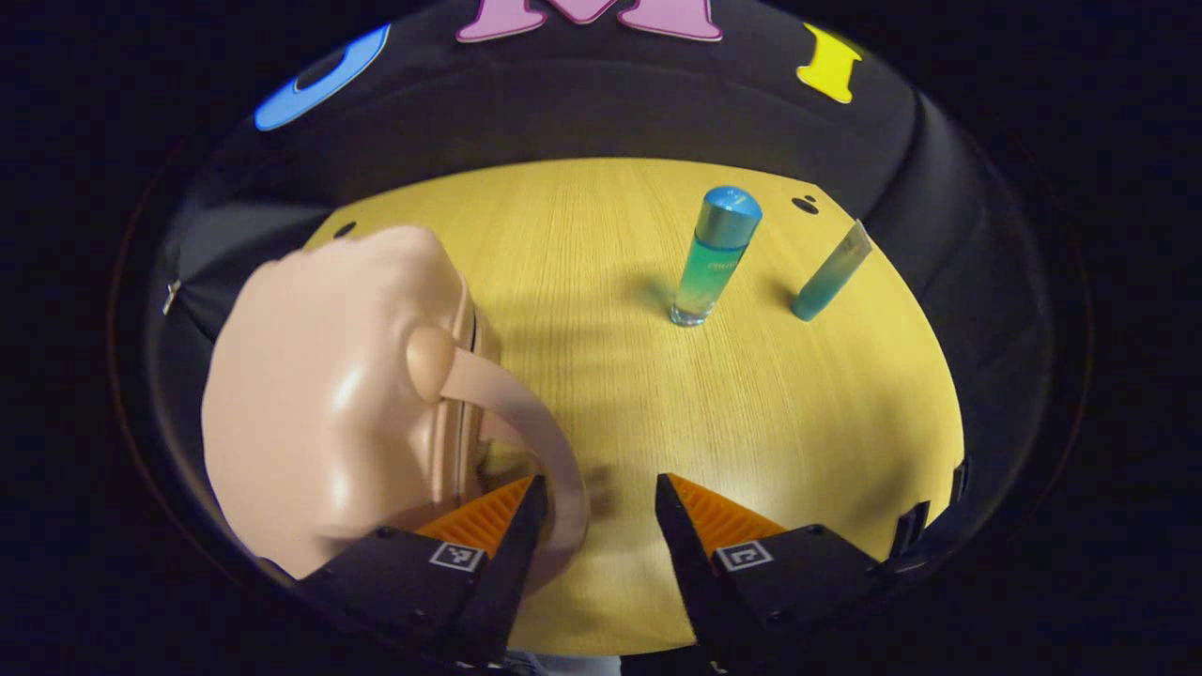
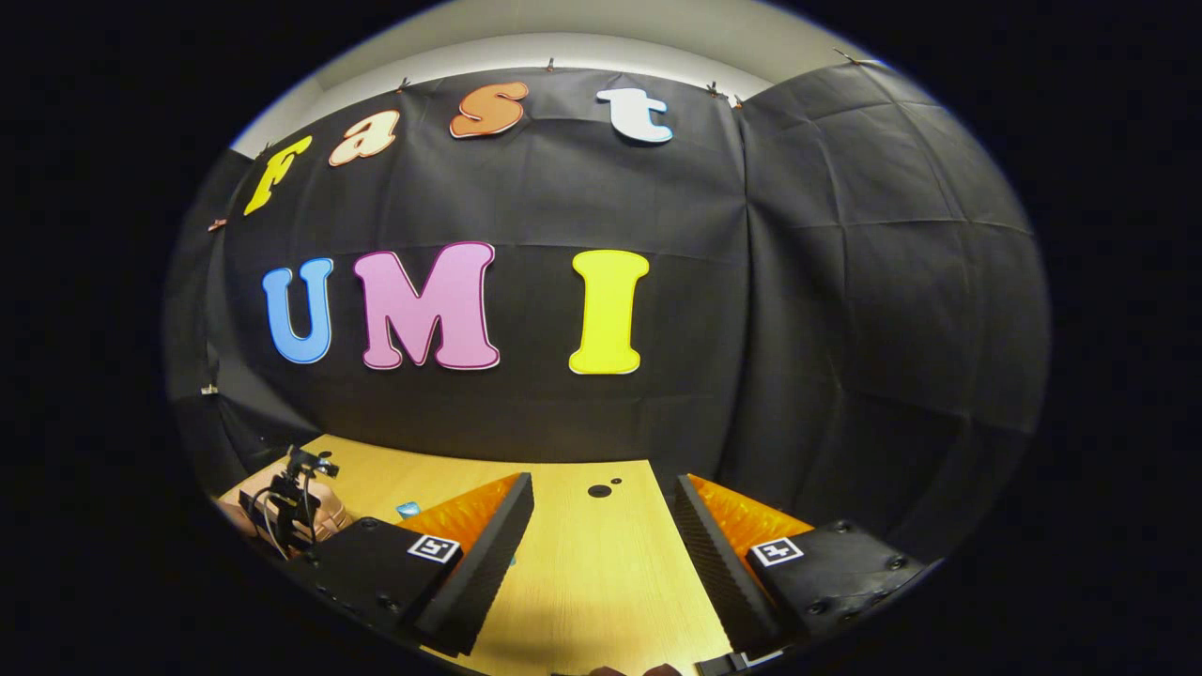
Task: First open the suitcase, pack the skin care products into it, and then close the suitcase.
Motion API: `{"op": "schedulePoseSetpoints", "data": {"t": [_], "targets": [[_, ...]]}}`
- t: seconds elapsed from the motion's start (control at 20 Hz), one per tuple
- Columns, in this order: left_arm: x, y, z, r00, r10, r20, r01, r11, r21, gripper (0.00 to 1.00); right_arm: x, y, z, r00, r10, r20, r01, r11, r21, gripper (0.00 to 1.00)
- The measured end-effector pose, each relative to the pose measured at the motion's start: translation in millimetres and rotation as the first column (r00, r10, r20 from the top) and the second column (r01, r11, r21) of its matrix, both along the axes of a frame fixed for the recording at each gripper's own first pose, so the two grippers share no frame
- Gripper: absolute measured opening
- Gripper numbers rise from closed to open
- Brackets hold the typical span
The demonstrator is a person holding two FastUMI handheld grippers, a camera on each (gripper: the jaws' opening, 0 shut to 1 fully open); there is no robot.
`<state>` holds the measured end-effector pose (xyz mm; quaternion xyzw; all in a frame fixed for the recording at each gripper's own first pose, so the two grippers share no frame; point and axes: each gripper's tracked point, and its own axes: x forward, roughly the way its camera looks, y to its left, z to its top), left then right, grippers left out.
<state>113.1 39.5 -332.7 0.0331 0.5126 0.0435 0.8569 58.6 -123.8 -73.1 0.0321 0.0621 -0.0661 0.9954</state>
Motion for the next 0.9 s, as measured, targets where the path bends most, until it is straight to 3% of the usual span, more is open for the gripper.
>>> {"op": "schedulePoseSetpoints", "data": {"t": [0.05,0.15,0.3,0.5,0.65,0.9], "targets": [[0.1,13.0,-0.5,1.0,0.017,-0.004,-0.016,0.999,0.043,0.68,1.6,-2.3,-0.6,1.0,-0.001,0.002,0.001,1.0,-0.005,0.96],[0.3,7.1,6.1,0.999,-0.052,-0.006,0.052,0.999,-0.004,0.21,3.1,-3.7,-5.0,1.0,0.002,-0.006,-0.002,1.0,-0.013,0.96],[-0.9,-1.5,21.2,0.994,-0.105,-0.022,0.103,0.993,-0.053,0.14,6.1,-0.2,-13.4,0.999,0.023,-0.025,-0.023,1.0,-0.001,0.96],[2.3,-5.4,54.2,0.998,-0.065,-0.006,0.064,0.989,-0.13,0.11,15.1,7.0,-9.9,0.999,0.052,-0.017,-0.052,0.999,0.01,0.96],[6.0,-4.7,106.7,0.996,-0.057,0.065,0.068,0.983,-0.17,0.05,23.0,10.7,-7.8,0.997,0.079,-0.002,-0.079,0.997,0.0,0.96],[6.9,29.1,197.1,0.985,0.021,0.172,0.015,0.978,-0.207,0.08,37.0,24.8,-11.9,0.99,0.139,0.001,-0.139,0.989,0.055,0.96]]}}
